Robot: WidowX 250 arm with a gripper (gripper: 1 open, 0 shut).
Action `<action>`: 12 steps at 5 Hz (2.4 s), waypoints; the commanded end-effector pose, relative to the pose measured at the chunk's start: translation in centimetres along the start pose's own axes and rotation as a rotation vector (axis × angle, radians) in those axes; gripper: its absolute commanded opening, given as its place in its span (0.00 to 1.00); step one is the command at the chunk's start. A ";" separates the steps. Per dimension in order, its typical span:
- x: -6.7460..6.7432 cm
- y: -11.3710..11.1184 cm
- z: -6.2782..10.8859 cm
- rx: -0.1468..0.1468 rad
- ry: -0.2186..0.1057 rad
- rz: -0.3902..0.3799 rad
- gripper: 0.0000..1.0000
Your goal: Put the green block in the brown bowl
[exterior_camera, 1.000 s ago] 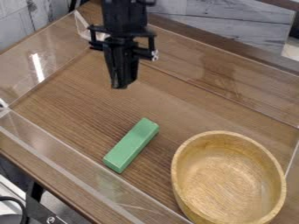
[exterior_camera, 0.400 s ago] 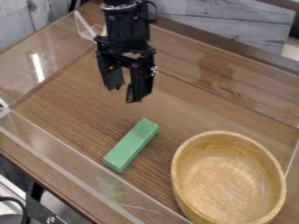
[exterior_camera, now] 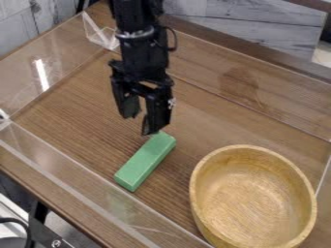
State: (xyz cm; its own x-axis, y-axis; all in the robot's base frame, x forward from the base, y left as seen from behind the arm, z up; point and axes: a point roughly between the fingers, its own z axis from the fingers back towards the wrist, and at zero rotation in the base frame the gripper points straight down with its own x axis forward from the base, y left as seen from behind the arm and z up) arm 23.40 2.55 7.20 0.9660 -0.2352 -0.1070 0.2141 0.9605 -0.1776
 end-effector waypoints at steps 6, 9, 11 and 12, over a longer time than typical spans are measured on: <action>1.1 -0.6 -4.8 0.030 -0.061 -0.055 0.00; -0.3 -1.8 -4.1 -0.043 0.003 0.007 0.00; -1.0 -2.6 -3.4 -0.083 0.038 0.039 0.00; -1.4 -2.9 -2.7 -0.099 0.053 0.052 0.00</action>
State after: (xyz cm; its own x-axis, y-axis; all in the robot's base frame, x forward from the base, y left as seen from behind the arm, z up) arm 19.84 -0.45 3.99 0.9525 -0.1974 -0.2321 0.1285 0.9509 -0.2814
